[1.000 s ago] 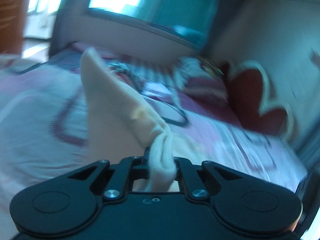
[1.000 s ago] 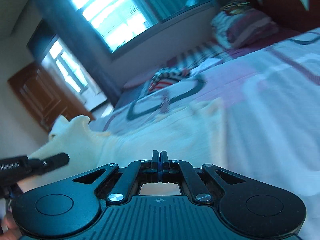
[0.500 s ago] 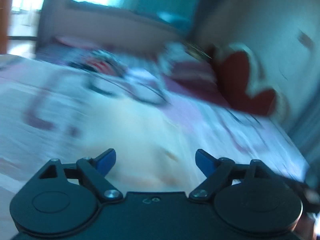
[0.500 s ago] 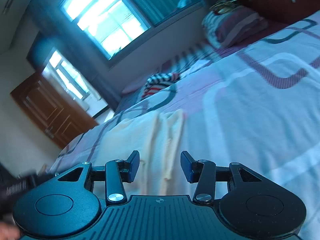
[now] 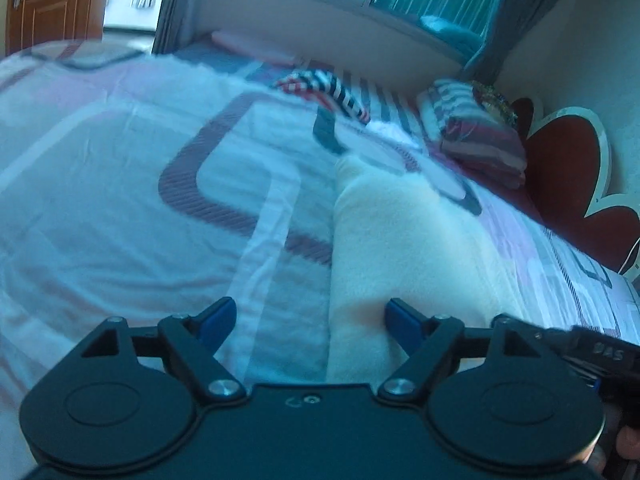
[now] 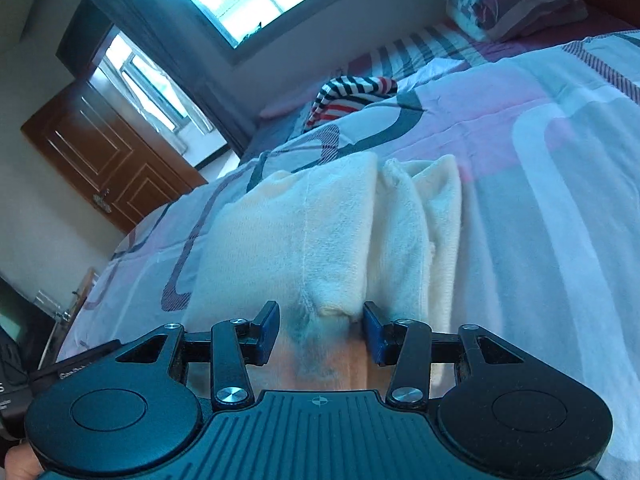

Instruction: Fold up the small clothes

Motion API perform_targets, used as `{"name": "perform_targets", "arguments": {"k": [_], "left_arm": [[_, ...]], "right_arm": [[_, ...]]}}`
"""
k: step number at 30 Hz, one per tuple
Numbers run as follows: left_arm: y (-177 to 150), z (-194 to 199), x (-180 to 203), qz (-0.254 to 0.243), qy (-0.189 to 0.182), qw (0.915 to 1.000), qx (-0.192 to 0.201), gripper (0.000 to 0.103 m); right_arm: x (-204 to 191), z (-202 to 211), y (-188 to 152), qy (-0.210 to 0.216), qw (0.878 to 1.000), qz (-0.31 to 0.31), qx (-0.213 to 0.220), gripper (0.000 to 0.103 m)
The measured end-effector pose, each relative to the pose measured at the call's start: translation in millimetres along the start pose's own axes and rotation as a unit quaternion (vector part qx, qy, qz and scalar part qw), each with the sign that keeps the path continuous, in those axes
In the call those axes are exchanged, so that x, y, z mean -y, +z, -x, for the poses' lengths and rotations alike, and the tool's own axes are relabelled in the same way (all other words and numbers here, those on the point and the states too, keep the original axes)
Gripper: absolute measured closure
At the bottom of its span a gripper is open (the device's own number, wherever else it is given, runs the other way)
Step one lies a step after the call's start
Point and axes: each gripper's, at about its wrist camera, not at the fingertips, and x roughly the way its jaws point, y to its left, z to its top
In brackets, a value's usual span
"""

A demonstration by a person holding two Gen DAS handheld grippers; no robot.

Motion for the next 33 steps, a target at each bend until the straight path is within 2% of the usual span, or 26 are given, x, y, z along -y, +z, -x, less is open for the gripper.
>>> {"name": "perform_targets", "arguments": {"k": [1, 2, 4, 7, 10, 12, 14, 17, 19, 20, 22, 24, 28, 30, 33], "left_arm": [[1.5, -2.9, 1.8, -0.005, 0.0, 1.0, 0.003, 0.022], [3.0, -5.4, 4.9, -0.011, 0.0, 0.9999, 0.0, 0.022], [7.5, -11.1, 7.3, -0.017, -0.003, 0.9998, -0.008, 0.023], [12.5, -10.5, 12.9, -0.024, -0.02, 0.9995, -0.009, 0.023], [9.4, -14.2, 27.9, -0.052, -0.038, 0.9978, -0.012, 0.022], [3.9, -24.0, 39.7, -0.079, -0.024, 0.9962, -0.027, 0.02], [-0.6, -29.6, 46.7, -0.092, -0.009, 0.9951, -0.034, 0.02], [-2.0, -32.2, 46.1, -0.098, -0.009, 0.9945, -0.035, 0.017], [4.3, -29.5, 45.0, -0.097, -0.015, 0.9943, -0.044, 0.02], [9.4, -23.4, 46.2, -0.097, -0.022, 0.9944, -0.034, 0.025], [22.2, -15.6, 50.4, -0.113, -0.025, 0.9933, 0.002, 0.025], [37.0, -23.1, 56.3, -0.123, -0.013, 0.9922, 0.007, 0.024], [56.5, -60.1, 65.5, -0.127, 0.002, 0.9917, -0.023, 0.025], [55.4, -71.6, 67.4, -0.13, 0.002, 0.9909, -0.036, 0.025], [49.8, -66.8, 61.6, -0.127, -0.012, 0.9915, -0.028, 0.024]], "right_arm": [[-2.0, -2.8, 0.7, -0.004, 1.0, 0.006, -0.004, 0.086], [-3.5, -4.7, 0.8, -0.008, 1.0, 0.012, -0.007, 0.091], [-6.9, -4.1, -0.5, -0.009, 1.0, 0.026, -0.001, 0.093], [-14.3, 16.5, -0.9, -0.014, 0.998, 0.049, 0.024, 0.094], [-7.5, 39.7, -4.1, -0.026, 0.998, 0.041, 0.041, 0.094], [9.8, 31.7, -13.1, -0.052, 0.998, 0.023, 0.021, 0.094], [26.2, 31.7, -17.6, -0.029, 0.999, -0.013, 0.024, 0.094], [23.5, 35.9, -14.3, -0.032, 0.999, -0.001, 0.025, 0.094], [20.8, 38.1, -13.1, -0.036, 0.999, 0.011, 0.022, 0.093], [19.1, 43.9, -11.2, -0.039, 0.999, 0.013, 0.031, 0.093], [12.0, 56.7, -4.6, -0.039, 0.997, 0.03, 0.059, 0.092], [-1.4, 49.9, 6.4, -0.049, 0.994, 0.073, 0.065, 0.092], [-23.3, 1.9, 23.4, -0.075, 0.984, 0.155, 0.047, 0.092], [-18.4, -7.1, 30.2, -0.085, 0.985, 0.144, 0.037, 0.092], [-2.7, 14.6, 28.8, -0.06, 0.993, 0.097, 0.032, 0.092]]}}
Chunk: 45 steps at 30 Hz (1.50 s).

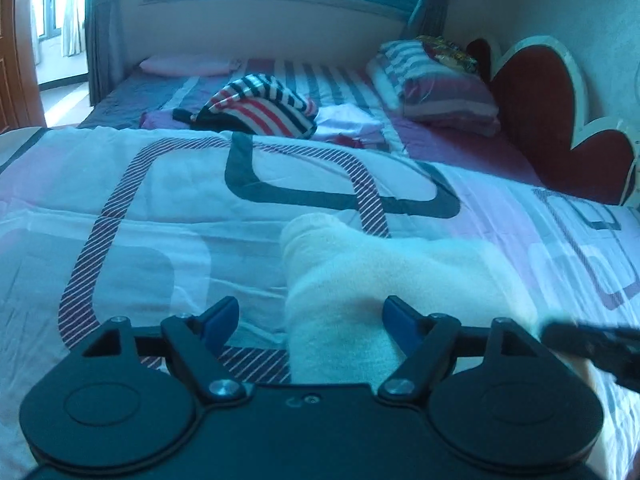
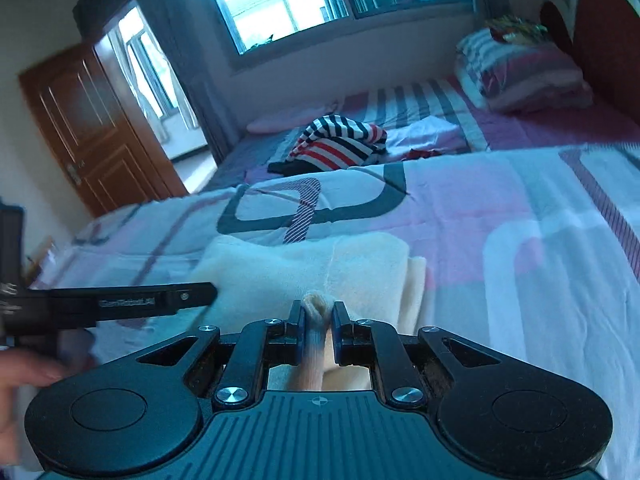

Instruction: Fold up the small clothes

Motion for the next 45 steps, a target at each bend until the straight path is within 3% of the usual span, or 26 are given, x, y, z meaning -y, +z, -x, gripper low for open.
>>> {"name": "perform_targets", "arguments": {"k": [2, 4, 7, 11, 19, 20, 21, 25, 27, 30, 34, 36, 37, 38, 39, 40, 42, 43, 45], "left_arm": [[-8.4, 6.6, -5.9, 0.017, -0.01, 0.9998, -0.003, 0.024], [-23.0, 20.0, -12.2, 0.029, -0.018, 0.9994, -0.003, 0.023], [-55.5, 41.6, -17.6, 0.046, -0.029, 0.9985, -0.003, 0.019], [-87.8, 53.1, -18.1, 0.045, -0.008, 0.9989, -0.006, 0.016], [-90.9, 63.9, -16.6, 0.027, 0.011, 0.9996, -0.006, 0.015], [-91.4, 65.2, -16.6, 0.027, 0.011, 0.9995, -0.007, 0.015], [-93.1, 65.4, -16.2, 0.026, 0.011, 0.9996, -0.009, 0.015], [-95.5, 68.8, -17.0, 0.01, 0.016, 0.9997, -0.018, 0.014], [-89.0, 73.6, -18.8, 0.009, 0.015, 0.9998, -0.005, 0.016], [-66.8, 74.0, -17.4, 0.005, 0.016, 0.9995, 0.028, 0.016], [-40.9, 45.4, -0.7, -0.01, 0.024, 0.9996, 0.015, 0.016], [-41.5, 25.8, 6.5, -0.025, 0.018, 0.9993, -0.02, 0.012], [-42.9, 22.7, 8.7, -0.035, 0.02, 0.999, -0.02, 0.009], [-40.6, 25.0, 9.4, -0.039, 0.025, 0.9987, -0.019, 0.009], [-36.5, 32.6, 10.2, -0.042, 0.029, 0.9986, -0.011, 0.019], [-32.7, 43.4, 11.2, -0.047, 0.027, 0.9983, 0.021, 0.022], [-24.0, 51.9, 10.7, -0.046, 0.028, 0.9967, 0.061, 0.016], [-17.2, 46.9, 10.5, -0.04, 0.037, 0.9968, 0.059, 0.017], [-6.5, 30.3, 10.3, -0.032, 0.037, 0.9978, 0.044, 0.017]], "right_arm": [[8.3, 14.5, -11.6, 0.009, 1.0, -0.011, -0.017, 0.088], [17.5, 33.9, -28.2, 0.014, 0.999, -0.035, -0.012, 0.071], [25.4, 49.5, -46.1, 0.03, 0.998, -0.06, -0.013, 0.07], [26.2, 49.3, -59.9, 0.044, 0.995, -0.08, -0.032, 0.071], [3.1, 76.0, -87.9, 0.041, 0.997, -0.051, -0.038, 0.071], [1.2, 76.1, -91.6, 0.037, 0.997, -0.051, -0.043, 0.078], [-1.3, 74.7, -96.3, 0.038, 0.997, -0.047, -0.055, 0.097], [-10.6, 78.2, -111.1, 0.025, 0.996, -0.022, -0.078, 0.099], [-9.6, 83.9, -107.3, 0.03, 0.996, -0.015, -0.08, 0.099], [-9.8, 96.1, -79.8, 0.013, 1.0, 0.001, -0.004, 0.099], [-28.8, 60.9, -39.6, -0.017, 0.996, 0.081, 0.045, 0.099], [-32.5, 30.1, -37.4, -0.029, 0.992, 0.125, 0.019, 0.099], [-26.9, 6.5, -44.0, -0.08, 0.985, 0.149, -0.025, 0.099], [-18.0, -0.7, -48.7, -0.093, 0.984, 0.153, -0.028, 0.099], [-10.2, 1.7, -46.0, -0.077, 0.987, 0.138, -0.031, 0.099], [-7.4, 8.2, -38.9, -0.066, 0.99, 0.122, -0.034, 0.099], [-11.4, 26.3, -25.4, -0.048, 0.991, 0.123, 0.024, 0.099], [-18.0, 29.3, -18.8, -0.041, 0.989, 0.134, 0.047, 0.099], [-25.9, 10.8, -2.1, -0.045, 0.988, 0.139, 0.052, 0.099]]}}
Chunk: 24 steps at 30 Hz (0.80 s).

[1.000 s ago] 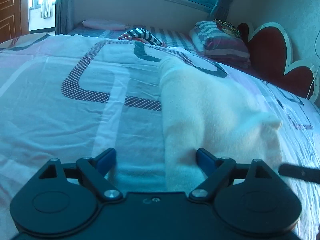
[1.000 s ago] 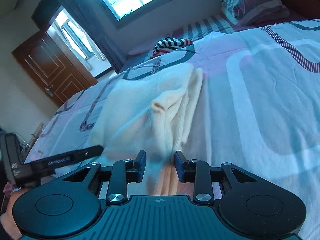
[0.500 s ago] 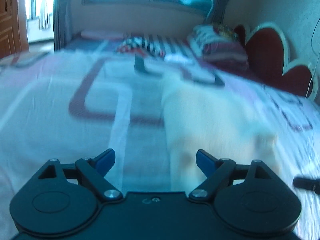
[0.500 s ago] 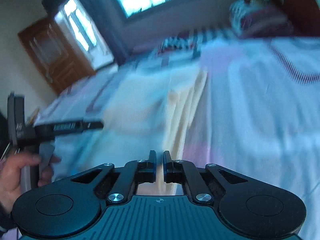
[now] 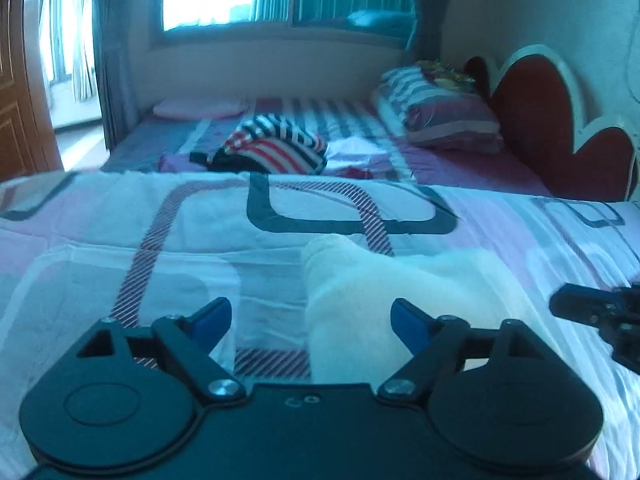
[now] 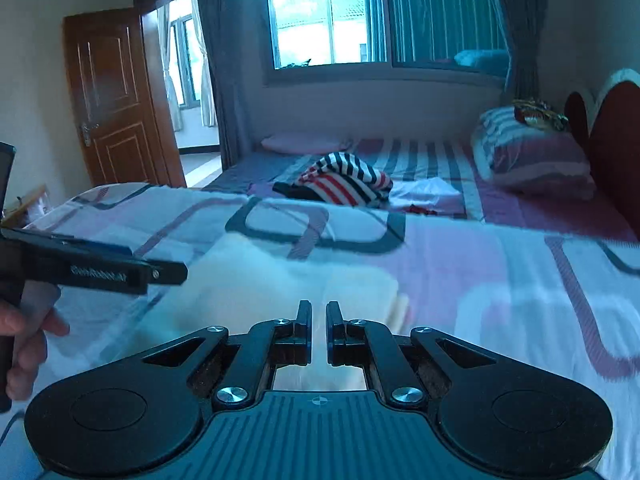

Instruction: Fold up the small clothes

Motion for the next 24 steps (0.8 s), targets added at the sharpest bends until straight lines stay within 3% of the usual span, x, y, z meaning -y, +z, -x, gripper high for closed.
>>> {"name": "perform_targets", "arguments": {"k": [2, 4, 5, 6, 7, 8, 9, 13, 15, 19, 22, 24], "left_arm": [[1.1, -23.5, 4.1, -0.006, 0.002, 0.9996, -0.029, 0.017], [-5.4, -42.2, 6.9, -0.019, 0.008, 0.9985, -0.05, 0.01], [-7.2, -44.1, 5.9, -0.015, 0.01, 0.9988, -0.046, 0.004], [-6.1, -43.7, 3.6, -0.01, 0.008, 0.9987, -0.05, 0.005], [-3.5, -39.3, 1.2, -0.006, 0.005, 0.9985, -0.054, 0.008], [-2.0, -29.3, 1.5, -0.01, -0.002, 0.9989, -0.047, 0.02], [-3.9, -18.5, 3.4, -0.021, -0.007, 0.9992, -0.034, 0.025], [-27.5, -2.6, 14.6, -0.051, 0.008, 0.9983, -0.029, 0.022], [-34.4, 2.1, 16.3, -0.038, 0.016, 0.9989, -0.023, 0.021], [-38.2, 15.4, 19.2, -0.033, 0.027, 0.9989, -0.021, 0.02], [-44.4, 26.9, 22.0, -0.051, 0.032, 0.9981, -0.017, 0.02], [-49.4, 33.3, 22.2, -0.053, 0.03, 0.998, -0.019, 0.018]], "right_arm": [[2.6, -31.7, 5.8, 0.0, 1.0, -0.002, -0.019, 0.099], [11.1, -68.5, -1.4, -0.015, 0.996, 0.0, -0.091, 0.099], [15.9, -72.5, -6.6, -0.014, 0.996, -0.001, -0.084, 0.099], [19.6, -72.2, -9.3, -0.019, 0.997, 0.0, -0.081, 0.099], [20.6, -69.1, -9.2, -0.033, 0.996, 0.005, -0.087, 0.099], [20.1, -66.4, -8.7, -0.048, 0.994, 0.014, -0.093, 0.099], [21.4, -60.0, -8.9, -0.047, 0.995, 0.013, -0.092, 0.099], [14.3, -20.7, -15.7, -0.009, 0.998, 0.004, -0.056, 0.099], [6.1, -15.5, -22.9, 0.006, 0.998, 0.002, -0.064, 0.099], [-10.8, -11.7, -35.6, -0.011, 0.997, 0.012, -0.072, 0.098], [-14.5, -2.5, -37.6, -0.012, 0.998, 0.001, -0.067, 0.082], [-17.1, 5.8, -42.1, -0.011, 0.998, 0.002, -0.066, 0.08]]}}
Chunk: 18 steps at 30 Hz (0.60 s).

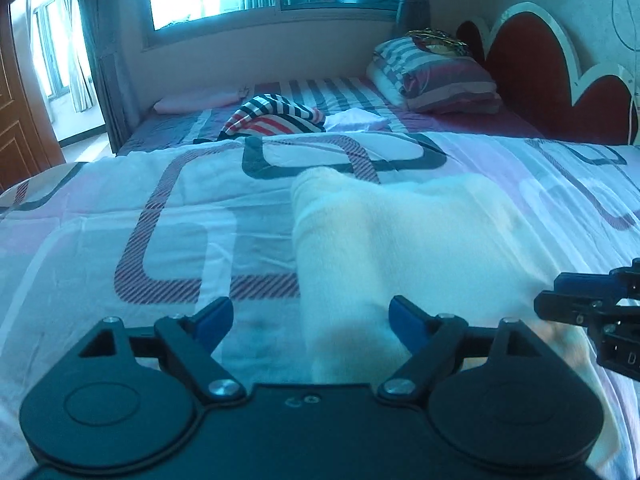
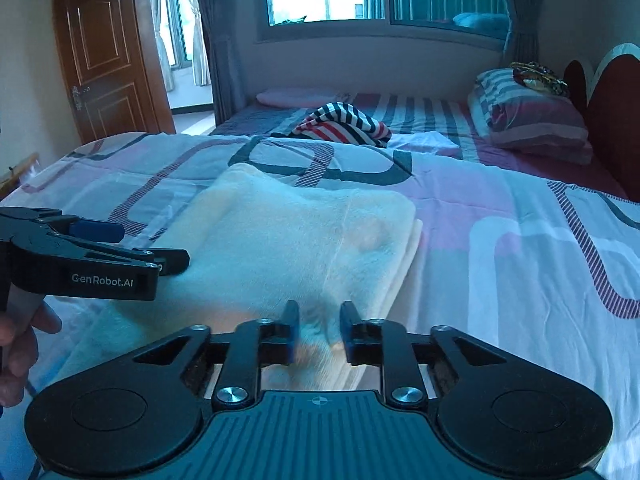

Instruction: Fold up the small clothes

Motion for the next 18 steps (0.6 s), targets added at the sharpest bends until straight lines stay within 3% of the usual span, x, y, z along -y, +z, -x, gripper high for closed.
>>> {"name": "perform_targets", "arguments": {"k": [8, 14, 18], "left_arm": [[-35.0, 24.2, 3.1, -0.017, 0.0, 0.9997, -0.017, 0.016], [-60.4, 40.8, -2.1, -0.008, -0.013, 0.9995, -0.028, 0.009], [-63.8, 46.6, -8.3, -0.02, -0.028, 0.9991, -0.026, 0.009]], "right_arm": [[-16.7, 21.4, -34.7, -0.001, 0.999, -0.003, -0.036, 0.08], [-15.1, 37.9, -59.8, 0.0, 0.998, -0.048, -0.04, 0.08], [-8.1, 45.4, -63.6, 0.011, 0.996, -0.069, -0.048, 0.073]]}}
